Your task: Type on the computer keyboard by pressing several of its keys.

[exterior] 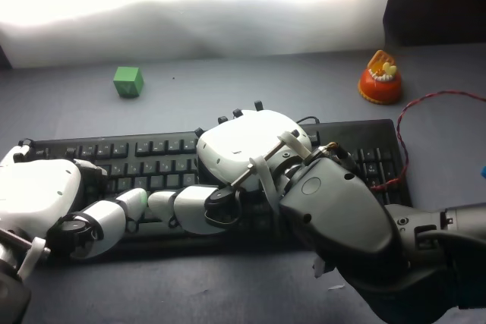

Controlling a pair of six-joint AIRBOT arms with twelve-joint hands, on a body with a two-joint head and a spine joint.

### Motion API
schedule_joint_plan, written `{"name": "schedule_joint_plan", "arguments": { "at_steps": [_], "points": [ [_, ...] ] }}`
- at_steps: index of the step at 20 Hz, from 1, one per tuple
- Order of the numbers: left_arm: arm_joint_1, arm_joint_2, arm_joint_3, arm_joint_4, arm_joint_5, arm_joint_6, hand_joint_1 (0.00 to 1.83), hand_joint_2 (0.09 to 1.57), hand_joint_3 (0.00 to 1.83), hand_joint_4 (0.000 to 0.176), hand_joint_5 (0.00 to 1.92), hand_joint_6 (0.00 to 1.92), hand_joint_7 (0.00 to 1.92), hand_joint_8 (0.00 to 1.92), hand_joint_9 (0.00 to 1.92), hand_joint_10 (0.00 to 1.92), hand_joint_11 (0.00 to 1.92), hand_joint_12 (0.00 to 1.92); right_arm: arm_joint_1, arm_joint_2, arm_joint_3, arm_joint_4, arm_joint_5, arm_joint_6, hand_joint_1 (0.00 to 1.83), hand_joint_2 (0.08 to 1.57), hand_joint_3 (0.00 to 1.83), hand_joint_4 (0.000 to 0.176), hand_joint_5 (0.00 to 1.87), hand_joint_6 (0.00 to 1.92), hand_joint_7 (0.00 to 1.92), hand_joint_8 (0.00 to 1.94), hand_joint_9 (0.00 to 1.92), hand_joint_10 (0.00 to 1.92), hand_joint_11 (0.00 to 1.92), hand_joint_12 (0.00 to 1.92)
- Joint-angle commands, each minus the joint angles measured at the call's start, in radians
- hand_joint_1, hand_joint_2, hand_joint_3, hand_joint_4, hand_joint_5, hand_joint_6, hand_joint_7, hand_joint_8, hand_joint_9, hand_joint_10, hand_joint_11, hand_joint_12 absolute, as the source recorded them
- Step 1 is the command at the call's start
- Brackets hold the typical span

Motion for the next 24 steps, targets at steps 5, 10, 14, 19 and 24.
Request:
{"name": "schedule_joint_plan", "arguments": {
  "at_steps": [5,10,14,19,24],
  "points": [
    [-0.004,-0.001,0.003,0.026,-0.051,0.004,0.03,1.3,0.0,0.0,0.8,0.0,0.72,0.01,0.59,0.01,0.03,1.1,0.004,0.003,-0.004,-0.067,0.072,-0.002,0.01,1.15,0.0,0.0,1.03,0.05,1.0,0.02,0.68,0.58,0.11,1.58],
    [-0.012,-0.001,0.006,0.026,-0.048,0.005,0.05,1.29,0.0,0.0,0.55,0.0,0.68,0.0,0.61,0.01,0.06,1.1,0.005,0.002,-0.003,-0.074,0.093,0.002,0.0,1.17,0.01,0.0,0.78,0.0,0.98,0.0,0.77,0.6,0.21,1.59],
    [-0.016,0.0,0.01,0.026,-0.046,0.006,0.02,1.31,0.0,0.0,0.87,0.04,0.6,0.0,0.54,0.0,0.01,1.12,0.006,0.0,-0.003,-0.078,0.111,0.005,0.05,1.14,0.0,0.0,1.18,0.12,0.91,0.0,0.54,0.43,0.04,1.62],
    [-0.04,0.02,0.01,0.026,-0.045,0.028,0.05,1.3,0.0,0.0,0.55,0.0,0.71,0.0,0.63,0.02,0.07,1.12,0.005,-0.003,-0.003,-0.102,0.129,0.0,0.0,1.15,0.0,0.0,0.87,0.0,1.01,0.02,0.88,0.58,0.28,1.61],
    [-0.059,0.049,0.01,0.026,-0.023,0.058,0.03,1.32,0.0,0.017,0.43,0.0,0.53,0.0,0.64,0.0,0.23,1.06,-0.009,-0.008,-0.003,-0.139,0.147,0.015,0.0,1.17,0.0,0.0,0.62,0.0,0.91,0.0,0.87,0.66,0.59,1.54]
  ]
}}
